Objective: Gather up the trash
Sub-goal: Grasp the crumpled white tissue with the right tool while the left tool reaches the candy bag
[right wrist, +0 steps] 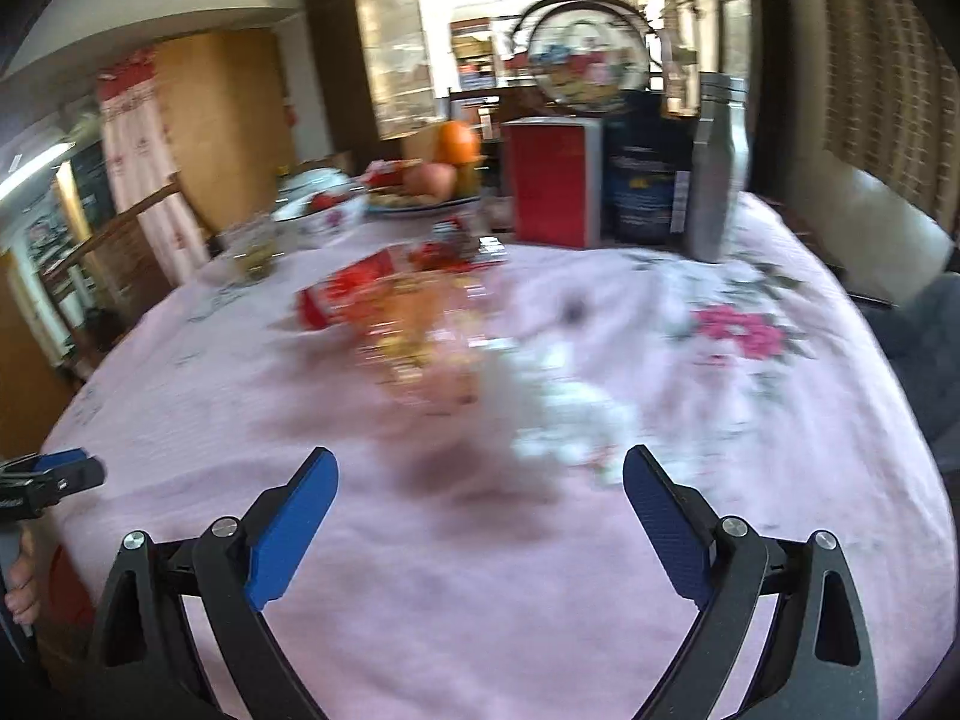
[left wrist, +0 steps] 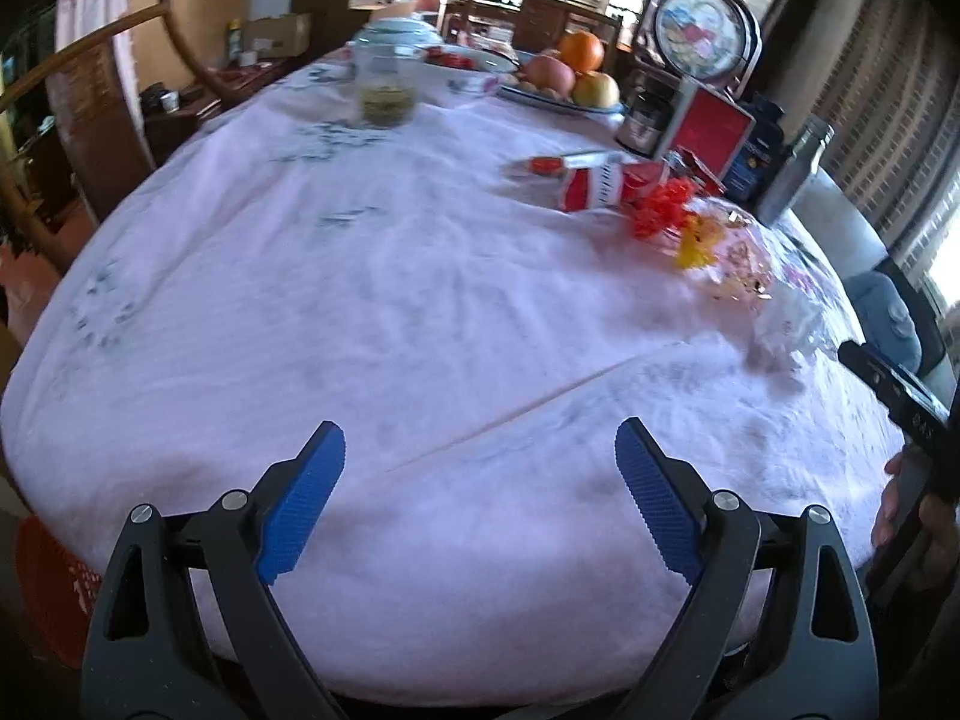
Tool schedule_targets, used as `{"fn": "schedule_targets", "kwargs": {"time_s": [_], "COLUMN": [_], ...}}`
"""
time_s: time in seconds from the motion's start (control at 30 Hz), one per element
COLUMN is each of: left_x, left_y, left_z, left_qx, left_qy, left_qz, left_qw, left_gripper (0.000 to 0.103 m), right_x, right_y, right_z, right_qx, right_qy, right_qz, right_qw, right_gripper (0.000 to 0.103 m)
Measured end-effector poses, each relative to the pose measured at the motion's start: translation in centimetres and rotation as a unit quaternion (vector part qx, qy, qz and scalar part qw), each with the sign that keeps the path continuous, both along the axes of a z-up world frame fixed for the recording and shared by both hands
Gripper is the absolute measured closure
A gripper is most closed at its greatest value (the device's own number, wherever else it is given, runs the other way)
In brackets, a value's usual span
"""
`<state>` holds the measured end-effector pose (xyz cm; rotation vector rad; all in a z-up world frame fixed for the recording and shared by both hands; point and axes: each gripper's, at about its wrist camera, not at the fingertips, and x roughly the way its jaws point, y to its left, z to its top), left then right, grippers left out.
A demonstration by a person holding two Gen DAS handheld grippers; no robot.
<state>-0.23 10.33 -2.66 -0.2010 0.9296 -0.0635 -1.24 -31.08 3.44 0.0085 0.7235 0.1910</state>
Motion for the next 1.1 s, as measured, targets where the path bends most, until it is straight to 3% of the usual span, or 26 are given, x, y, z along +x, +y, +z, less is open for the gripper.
{"fn": "schedule_targets", "kwargs": {"time_s": [0.3,0.37,0.47,0.6,0.8,1.1], "left_x": [1.9,2.2,2.7,3.7,5.1,8.7], "left_y": [-3.7,-4.1,-4.9,-6.0,-8.0,-12.5], "left_z": [0.5,0.7,0.9,1.2,1.4,0.0], "left_qx": [0.009,0.009,0.009,0.006,0.002,-0.006], "left_qy": [-0.002,-0.002,-0.003,-0.004,-0.003,0.025], "left_qz": [-0.043,-0.048,-0.056,-0.072,-0.090,-0.126], "left_qw": [0.9990,0.9988,0.9984,0.9974,0.9959,0.9917], "left_gripper": [0.014,0.013,0.013,0.013,0.013,0.012], "right_x": [4.9,5.4,6.0,6.2,3.8,2.2], "right_y": [0.0,0.3,0.4,-0.5,-2.4,-6.2], "right_z": [-2.9,-3.5,-4.1,-4.5,-2.4,-2.3], "right_qx": [-0.050,-0.061,-0.068,-0.030,0.024,0.071], "right_qy": [0.054,0.064,0.075,0.096,0.058,0.053], "right_qz": [0.000,0.000,0.000,0.009,0.012,-0.026], "right_qw": [0.997,0.996,0.995,0.995,0.998,0.996], "right_gripper": [0.010,0.017,0.037,0.091,0.091,0.091]}}
